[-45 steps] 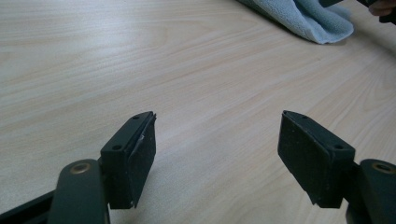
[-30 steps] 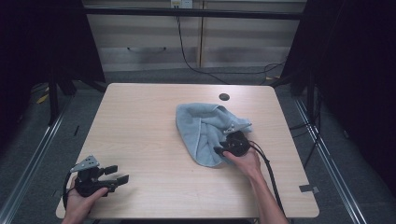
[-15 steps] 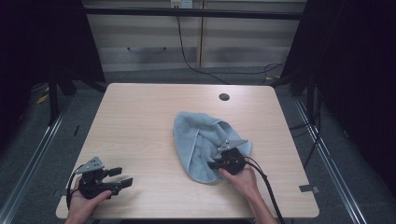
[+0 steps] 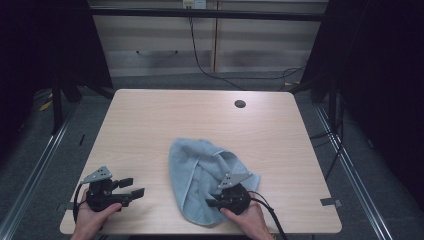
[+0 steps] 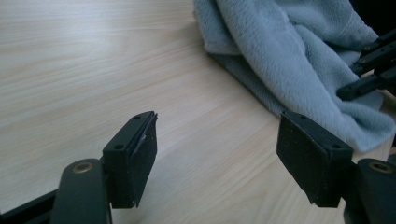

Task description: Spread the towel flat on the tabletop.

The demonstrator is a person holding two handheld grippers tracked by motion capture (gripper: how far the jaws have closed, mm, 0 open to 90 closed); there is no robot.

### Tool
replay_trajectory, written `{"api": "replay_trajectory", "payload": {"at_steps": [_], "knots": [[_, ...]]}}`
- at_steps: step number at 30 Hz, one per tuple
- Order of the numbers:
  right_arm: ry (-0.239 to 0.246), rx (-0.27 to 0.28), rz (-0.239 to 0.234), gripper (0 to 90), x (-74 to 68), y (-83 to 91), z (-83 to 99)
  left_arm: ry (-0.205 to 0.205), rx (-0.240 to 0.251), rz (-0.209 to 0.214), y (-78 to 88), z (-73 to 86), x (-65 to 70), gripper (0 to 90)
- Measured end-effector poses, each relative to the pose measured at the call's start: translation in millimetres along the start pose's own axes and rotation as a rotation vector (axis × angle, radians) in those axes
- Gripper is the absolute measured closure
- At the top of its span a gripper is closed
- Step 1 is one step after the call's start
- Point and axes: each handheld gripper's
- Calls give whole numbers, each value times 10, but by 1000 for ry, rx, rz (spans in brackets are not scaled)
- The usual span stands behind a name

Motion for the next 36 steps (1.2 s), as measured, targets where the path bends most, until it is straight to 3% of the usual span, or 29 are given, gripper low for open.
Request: {"api": "replay_trajectory", "payload": {"at_steps": [3, 5, 7, 8, 9, 13, 17, 21, 23, 24, 26, 27, 28, 29, 32, 36], "knots": [[24, 23, -14, 703, -94, 47, -33, -19, 2, 9, -26, -80, 61, 298], [1, 72, -19, 648, -68, 173, -60, -31, 3, 22, -51, -141, 96, 299], [-19, 123, 8, 607, 5, 355, -76, -31, 12, 23, -97, -218, 121, 301], [-19, 123, 8, 607, 5, 355, -76, -31, 12, 23, -97, -218, 121, 300], [-47, 168, 42, 566, 120, 550, -79, -41, 7, 29, -165, -300, 144, 300], [-112, 200, 115, 450, 387, 803, -29, -31, -5, 63, -346, -409, 167, 300], [-122, 148, 139, 343, 490, 729, 75, -37, -54, 69, -586, -466, 200, 290], [-137, 123, 134, 330, 520, 554, 152, -56, -119, 77, -800, -494, 253, 263], [-140, 113, 127, 379, 545, 487, 159, -68, -141, 96, -868, -488, 277, 259], [-132, 107, 131, 474, 551, 472, 151, -85, -147, 101, -885, -481, 298, 288], [-130, 121, 135, 706, 567, 494, 141, -132, -139, 97, -876, -472, 348, 486], [-128, 137, 132, 763, 578, 525, 135, -141, -129, 97, -855, -474, 366, 555], [-128, 137, 132, 763, 578, 525, 135, -141, -129, 97, -855, -474, 366, 658], [-131, 150, 136, 808, 586, 560, 125, -143, -118, 107, -826, -479, 371, 658], [-125, 185, 163, 834, 613, 728, 51, -147, -74, 140, -690, -497, 364, 805], [-111, 203, 178, 834, 620, 843, -33, -163, -25, 150, -510, -520, 391, 827]]}}
Point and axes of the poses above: each handheld gripper's, and its own axes: y roughly backward along the jaws, z roughly out of its underside, x roughly to its right, and after that the axes turned 10 degrees about -x, right-handed
